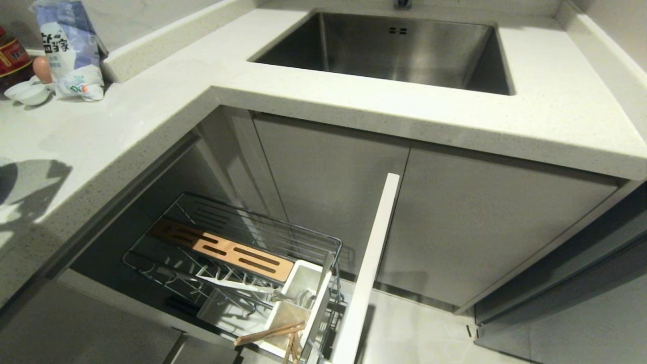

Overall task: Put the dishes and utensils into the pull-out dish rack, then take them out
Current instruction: Take the bowl out of the cupboard

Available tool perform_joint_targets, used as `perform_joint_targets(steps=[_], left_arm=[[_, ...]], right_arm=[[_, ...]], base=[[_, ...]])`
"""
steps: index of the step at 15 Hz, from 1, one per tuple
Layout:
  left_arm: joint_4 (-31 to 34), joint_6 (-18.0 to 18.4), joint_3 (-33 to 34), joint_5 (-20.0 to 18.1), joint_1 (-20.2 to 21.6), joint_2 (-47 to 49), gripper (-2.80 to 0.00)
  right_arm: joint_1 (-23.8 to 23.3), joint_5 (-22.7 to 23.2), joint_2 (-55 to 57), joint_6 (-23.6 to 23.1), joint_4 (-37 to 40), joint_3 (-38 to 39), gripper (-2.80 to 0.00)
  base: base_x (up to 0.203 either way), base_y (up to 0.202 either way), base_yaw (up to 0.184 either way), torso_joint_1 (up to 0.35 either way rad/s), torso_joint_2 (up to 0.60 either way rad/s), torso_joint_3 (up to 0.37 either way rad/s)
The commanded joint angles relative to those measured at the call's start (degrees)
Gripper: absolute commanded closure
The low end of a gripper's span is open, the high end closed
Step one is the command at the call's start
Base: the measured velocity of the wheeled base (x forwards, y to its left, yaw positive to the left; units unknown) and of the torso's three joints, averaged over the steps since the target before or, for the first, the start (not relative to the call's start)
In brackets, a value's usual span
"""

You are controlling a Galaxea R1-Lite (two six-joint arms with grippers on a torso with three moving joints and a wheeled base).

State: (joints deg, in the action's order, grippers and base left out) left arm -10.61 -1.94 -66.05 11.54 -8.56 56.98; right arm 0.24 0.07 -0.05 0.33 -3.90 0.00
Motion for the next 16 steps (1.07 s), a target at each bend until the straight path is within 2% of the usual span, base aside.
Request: perform_joint_targets(steps=[1,4,6,9,11,13,16], left_arm=[[4.3,1.0,-3.0,-1.5,12.4,-2.5,0.0],[14.8,2.1,-7.7,-3.0,27.7,-2.4,0.0],[26.8,3.6,-12.2,-3.6,33.2,-0.8,0.0],[44.5,4.2,-20.1,-2.7,35.8,4.0,0.0],[52.8,4.6,-23.2,0.9,36.4,7.7,0.0],[61.2,5.3,-27.7,2.4,36.2,11.3,0.0],[68.4,5.7,-30.6,1.6,34.3,15.6,0.0]], right_arm=[[0.0,0.0,0.0,0.0,-0.1,1.3,0.0],[0.0,0.0,0.0,0.0,-0.1,1.3,0.0],[0.0,0.0,0.0,0.0,-0.1,1.3,0.0],[0.0,0.0,0.0,0.0,-0.1,1.3,0.0],[0.0,0.0,0.0,0.0,-0.1,1.3,0.0],[0.0,0.0,0.0,0.0,-0.1,1.3,0.0],[0.0,0.0,0.0,0.0,-0.1,1.3,0.0]], base=[[0.0,0.0,0.0,0.0,0.0,0.0],[0.0,0.0,0.0,0.0,0.0,0.0],[0.0,0.0,0.0,0.0,0.0,0.0],[0.0,0.0,0.0,0.0,0.0,0.0],[0.0,0.0,0.0,0.0,0.0,0.0],[0.0,0.0,0.0,0.0,0.0,0.0],[0.0,0.0,0.0,0.0,0.0,0.0]])
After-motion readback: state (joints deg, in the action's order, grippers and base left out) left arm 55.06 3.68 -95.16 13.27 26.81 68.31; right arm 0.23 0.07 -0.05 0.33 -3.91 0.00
